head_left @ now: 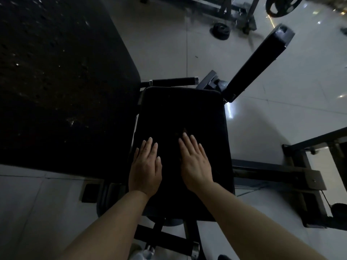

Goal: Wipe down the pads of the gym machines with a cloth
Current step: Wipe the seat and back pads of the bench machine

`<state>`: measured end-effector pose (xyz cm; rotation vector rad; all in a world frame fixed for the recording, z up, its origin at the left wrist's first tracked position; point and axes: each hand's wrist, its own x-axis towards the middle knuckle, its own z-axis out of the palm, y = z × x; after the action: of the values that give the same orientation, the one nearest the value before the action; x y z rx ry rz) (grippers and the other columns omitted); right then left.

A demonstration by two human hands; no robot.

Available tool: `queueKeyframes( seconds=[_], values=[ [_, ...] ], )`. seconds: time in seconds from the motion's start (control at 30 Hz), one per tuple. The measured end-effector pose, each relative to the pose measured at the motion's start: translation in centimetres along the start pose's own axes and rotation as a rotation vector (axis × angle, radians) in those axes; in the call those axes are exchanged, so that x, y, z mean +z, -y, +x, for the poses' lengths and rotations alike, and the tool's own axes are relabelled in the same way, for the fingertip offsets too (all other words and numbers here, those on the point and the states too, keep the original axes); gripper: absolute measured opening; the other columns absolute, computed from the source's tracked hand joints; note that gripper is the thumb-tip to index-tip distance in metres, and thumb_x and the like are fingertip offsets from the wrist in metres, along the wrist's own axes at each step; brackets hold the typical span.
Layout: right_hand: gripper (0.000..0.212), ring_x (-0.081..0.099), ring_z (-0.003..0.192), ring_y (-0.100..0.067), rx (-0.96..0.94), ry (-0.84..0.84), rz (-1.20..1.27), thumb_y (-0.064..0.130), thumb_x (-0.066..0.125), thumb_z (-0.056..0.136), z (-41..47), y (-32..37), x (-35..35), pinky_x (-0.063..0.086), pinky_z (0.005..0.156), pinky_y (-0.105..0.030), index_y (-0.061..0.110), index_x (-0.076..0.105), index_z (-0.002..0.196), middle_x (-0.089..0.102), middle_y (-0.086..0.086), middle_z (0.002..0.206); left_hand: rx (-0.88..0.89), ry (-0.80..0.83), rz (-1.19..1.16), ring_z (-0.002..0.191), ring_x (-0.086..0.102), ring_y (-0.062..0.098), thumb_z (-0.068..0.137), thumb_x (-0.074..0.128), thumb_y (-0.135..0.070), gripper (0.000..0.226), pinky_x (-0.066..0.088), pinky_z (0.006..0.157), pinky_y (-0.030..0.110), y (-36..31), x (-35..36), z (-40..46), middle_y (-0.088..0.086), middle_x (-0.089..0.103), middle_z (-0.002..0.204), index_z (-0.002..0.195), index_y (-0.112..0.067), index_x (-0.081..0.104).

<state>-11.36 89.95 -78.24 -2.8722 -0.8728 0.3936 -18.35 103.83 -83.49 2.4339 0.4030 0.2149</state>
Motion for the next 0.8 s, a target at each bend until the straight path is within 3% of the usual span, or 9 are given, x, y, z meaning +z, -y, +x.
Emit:
queueKeyframes(
  seconds=[0.13, 0.27, 0.33, 0.43, 0.53, 0.6, 0.8],
  values=[
    [0.061, -0.020, 0.143, -0.015, 0.107, 0.004, 0.069, 0.034, 0.029, 0.099, 1.9, 1.6, -0.7, -0.009, 0.118, -0.034, 0.019, 0.001, 0.151, -0.014, 0.001, 0.158, 0.005, 0.003, 0.111, 0.143, 0.016, 0.019, 0.093, 0.015, -0.035, 0.062, 0.012, 0.116, 0.036, -0.1, 0.1, 0.1, 0.011, 0.027, 0.154, 0.142, -0.005, 0.039],
    [0.058, -0.018, 0.143, -0.006, 0.031, -0.036, 0.259, 0.049, 0.021, 0.098, -0.2, 0.7, -0.6, -0.010, 0.116, -0.026, 0.026, 0.011, 0.150, -0.010, 0.010, 0.157, -0.039, -0.034, 0.068, 0.144, 0.017, 0.023, 0.093, 0.015, -0.040, 0.063, 0.011, 0.116, 0.038, -1.6, -0.2, 0.5, 0.011, 0.025, 0.155, 0.144, -0.008, 0.036],
    [0.064, -0.014, 0.143, -0.002, 0.047, -0.127, 0.272, 0.055, 0.012, 0.091, -1.2, -1.1, -0.6, -0.010, 0.115, -0.022, 0.026, 0.015, 0.149, -0.006, 0.013, 0.156, 0.024, -0.029, 0.013, 0.144, 0.018, 0.025, 0.095, 0.019, -0.038, 0.059, 0.015, 0.116, 0.042, -3.5, -0.2, 1.0, 0.011, 0.026, 0.155, 0.144, -0.010, 0.037],
    [0.065, -0.010, 0.144, -0.006, 0.134, -0.201, 0.176, 0.048, 0.011, 0.090, -1.9, -4.0, -0.6, -0.007, 0.116, -0.024, 0.020, 0.019, 0.149, -0.002, 0.009, 0.155, 0.170, 0.089, 0.018, 0.146, 0.012, 0.024, 0.095, 0.020, -0.039, 0.057, 0.017, 0.117, 0.043, -6.1, 0.9, 1.5, 0.009, 0.019, 0.157, 0.145, -0.015, 0.036],
    [0.068, -0.018, 0.141, -0.008, 0.162, -0.112, 0.049, 0.046, -0.001, 0.087, -1.5, -5.7, -0.8, -0.010, 0.115, -0.025, 0.019, 0.005, 0.149, -0.012, 0.007, 0.154, 0.169, 0.253, 0.257, 0.146, -0.008, 0.025, 0.090, 0.011, -0.055, 0.070, 0.001, 0.119, 0.043, -7.2, 1.6, 1.5, 0.009, -0.007, 0.159, 0.151, -0.021, 0.012],
    [0.067, -0.024, 0.140, -0.009, 0.172, -0.061, -0.013, 0.048, -0.008, 0.085, -1.3, -6.1, -0.8, -0.015, 0.114, -0.025, 0.020, -0.008, 0.146, -0.018, 0.005, 0.155, 0.142, 0.291, 0.404, 0.145, -0.014, 0.028, 0.093, 0.018, -0.058, 0.073, -0.004, 0.117, 0.046, -7.5, 1.8, 1.4, 0.011, -0.017, 0.157, 0.150, -0.020, -0.003],
    [0.069, -0.030, 0.138, -0.009, 0.152, -0.009, -0.021, 0.058, -0.012, 0.083, -1.7, -6.8, -1.0, -0.018, 0.114, -0.026, 0.025, -0.020, 0.142, -0.027, 0.006, 0.152, -0.101, 0.186, 0.414, 0.146, -0.004, 0.031, 0.093, 0.036, -0.046, 0.068, -0.003, 0.118, 0.048, -7.0, 0.0, 2.4, 0.015, -0.003, 0.159, 0.151, -0.015, 0.015]
  ],
)
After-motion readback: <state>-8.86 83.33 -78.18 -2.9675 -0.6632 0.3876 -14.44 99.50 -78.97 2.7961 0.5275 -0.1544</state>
